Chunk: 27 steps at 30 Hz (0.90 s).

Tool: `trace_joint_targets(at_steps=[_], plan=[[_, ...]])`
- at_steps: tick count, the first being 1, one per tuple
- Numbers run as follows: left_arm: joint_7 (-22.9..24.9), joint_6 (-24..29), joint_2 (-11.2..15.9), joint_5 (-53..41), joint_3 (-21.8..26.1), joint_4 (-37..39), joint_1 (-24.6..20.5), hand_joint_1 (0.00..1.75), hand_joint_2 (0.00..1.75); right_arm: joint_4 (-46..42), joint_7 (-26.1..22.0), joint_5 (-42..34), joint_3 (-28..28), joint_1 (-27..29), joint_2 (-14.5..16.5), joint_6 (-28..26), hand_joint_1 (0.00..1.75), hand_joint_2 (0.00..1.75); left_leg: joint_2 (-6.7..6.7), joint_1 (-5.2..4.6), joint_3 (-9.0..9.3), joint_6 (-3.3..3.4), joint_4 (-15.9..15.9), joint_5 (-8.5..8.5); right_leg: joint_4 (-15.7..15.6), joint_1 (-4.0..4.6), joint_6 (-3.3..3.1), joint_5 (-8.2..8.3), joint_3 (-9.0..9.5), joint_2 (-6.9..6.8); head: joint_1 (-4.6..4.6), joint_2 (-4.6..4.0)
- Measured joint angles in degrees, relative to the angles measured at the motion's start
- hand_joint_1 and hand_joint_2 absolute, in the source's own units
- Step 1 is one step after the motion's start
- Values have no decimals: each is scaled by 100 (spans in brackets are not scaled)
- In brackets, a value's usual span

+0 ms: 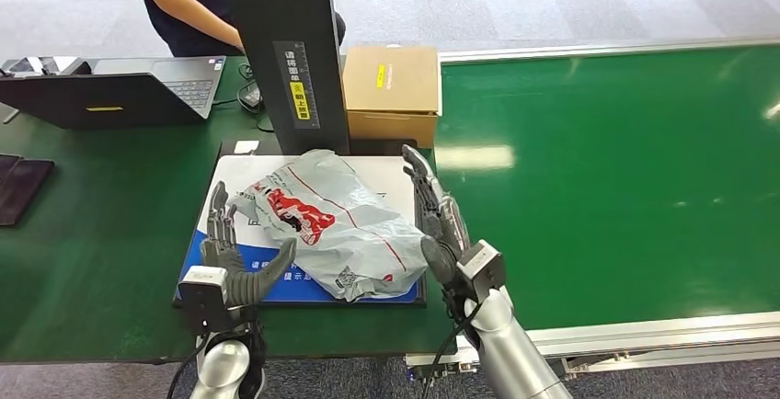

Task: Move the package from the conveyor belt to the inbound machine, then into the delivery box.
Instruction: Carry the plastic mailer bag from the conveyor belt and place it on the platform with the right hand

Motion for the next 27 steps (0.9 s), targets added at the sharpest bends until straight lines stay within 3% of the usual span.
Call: trace_joint_targets(at_steps=[11,15,27], plan=[[66,-2,0,-218,9,-111,33,0,175,-1563,-3,-45,-279,845,9,-771,0,0,-2,0,0,0,0,0,0,0,0,-1,2,-3,1,0],[98,-3,0,-309,10,-196,37,0,175,-2071,-3,-46,-362,1088,10,-949,0,175,-2,0,0,0,-1,0,-1,0,0,-1,1,-2,1,0],[396,24,65,-1577,-123,-652,38,0,175,-2656,17,209,-780,1615,134,-2051,0,175,-2,0,2,0,0,0,-1,0,0,0,3,-2,1,0]])
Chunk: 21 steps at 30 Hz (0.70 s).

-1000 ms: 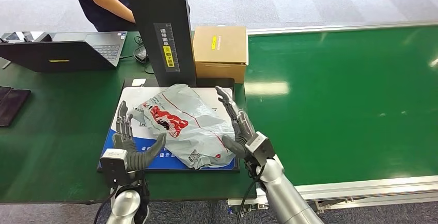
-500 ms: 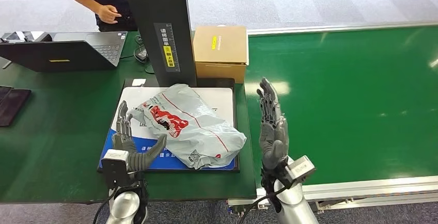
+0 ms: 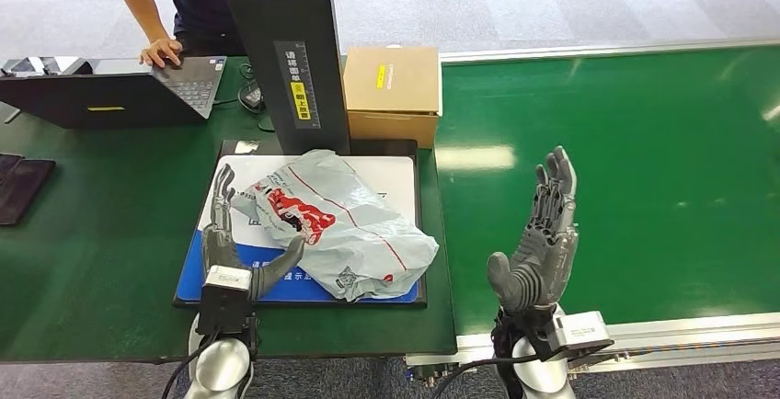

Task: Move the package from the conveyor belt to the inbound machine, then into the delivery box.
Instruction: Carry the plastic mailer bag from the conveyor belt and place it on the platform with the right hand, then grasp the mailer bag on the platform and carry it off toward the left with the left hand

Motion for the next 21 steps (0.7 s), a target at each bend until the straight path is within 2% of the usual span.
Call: trace_joint_targets(at_steps=[11,13,21], plan=[[64,-18,120,-191,-156,-202,2,0,175,-154,15,0,-191,190,66,-51,0,175,0,0,2,0,-1,0,0,0,0,0,1,0,-1,0],[205,-101,147,-426,-181,-208,-6,0,175,-160,38,-5,-212,202,66,-80,0,175,0,0,2,0,-1,0,0,0,0,0,1,0,-1,0],[1139,-1295,440,-2296,-684,-148,-240,0,175,-166,529,57,-495,268,72,94,0,175,0,0,1,0,0,0,-1,-1,0,0,-1,0,0,0]])
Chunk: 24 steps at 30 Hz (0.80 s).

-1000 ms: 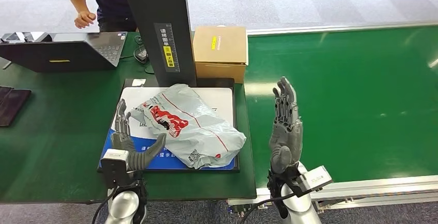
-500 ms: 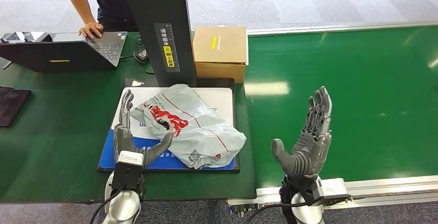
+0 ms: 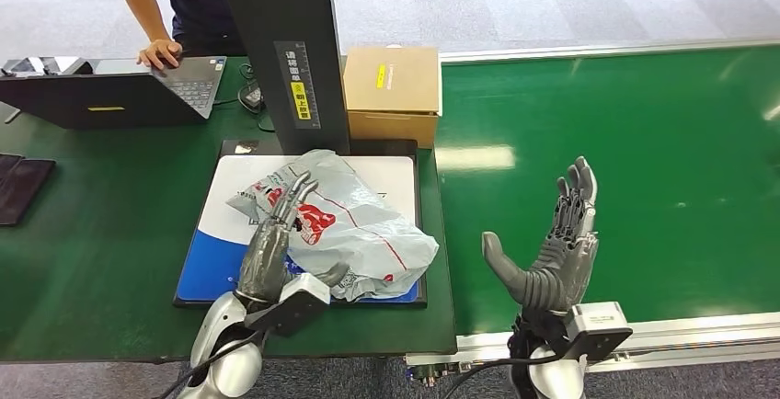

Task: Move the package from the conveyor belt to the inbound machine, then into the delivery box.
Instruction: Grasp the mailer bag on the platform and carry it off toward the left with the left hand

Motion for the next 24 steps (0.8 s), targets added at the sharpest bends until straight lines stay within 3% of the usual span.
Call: trace_joint_targets(at_steps=[5,10,16,24], plan=[[329,-682,268,-362,-486,656,-590,0,175,56,76,96,-171,10,45,66,0,175,-1,0,3,-1,0,2,0,1,-1,2,0,0,-1,0],[447,-1017,465,-370,-1065,1651,-1424,0,175,76,110,91,-301,33,79,35,0,175,0,0,2,-3,1,6,3,0,-3,6,0,0,0,0],[457,-1199,537,-181,-1580,2500,-2158,0,175,75,138,90,-393,62,90,29,0,175,0,0,1,-3,1,6,3,0,-2,6,0,0,0,0],[481,-1234,608,96,-2033,3398,-2685,0,175,79,97,9,-406,68,90,-25,0,175,0,0,2,-3,0,6,5,1,-3,6,0,1,-1,0]])
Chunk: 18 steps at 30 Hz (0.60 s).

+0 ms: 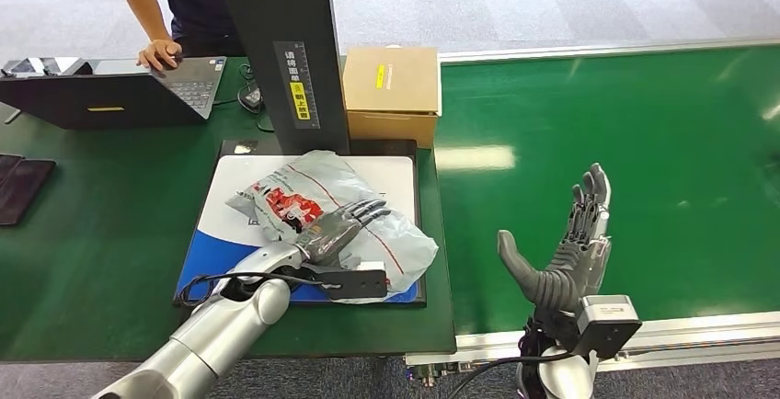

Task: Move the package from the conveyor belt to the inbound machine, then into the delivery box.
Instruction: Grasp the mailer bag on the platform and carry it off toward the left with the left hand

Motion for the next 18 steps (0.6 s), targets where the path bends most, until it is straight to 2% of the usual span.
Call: trace_joint_targets(at_steps=[8,9,12,13,18], plan=[[-22,0,29,44,-162,365,-213,0,175,20,-25,-20,-2,2,0,-2,0,175,0,0,1,0,0,0,2,0,0,0,2,0,1,0],[-22,0,30,47,-170,388,-228,21,175,20,-25,-21,-2,2,0,-2,0,175,0,0,1,0,0,0,2,0,0,0,2,0,1,0],[-19,12,34,74,-198,460,-278,152,175,20,-30,-33,-2,5,0,-10,0,175,0,0,2,0,0,0,2,0,0,0,3,0,1,0],[-16,29,36,91,-204,487,-293,175,175,20,-34,-39,-2,9,0,-15,0,175,0,0,2,0,0,1,2,0,0,0,3,0,1,0],[-136,203,62,265,-209,553,-342,175,175,26,-60,-79,-2,54,0,-27,0,175,0,0,3,-1,0,1,3,0,-1,1,3,0,1,0]])
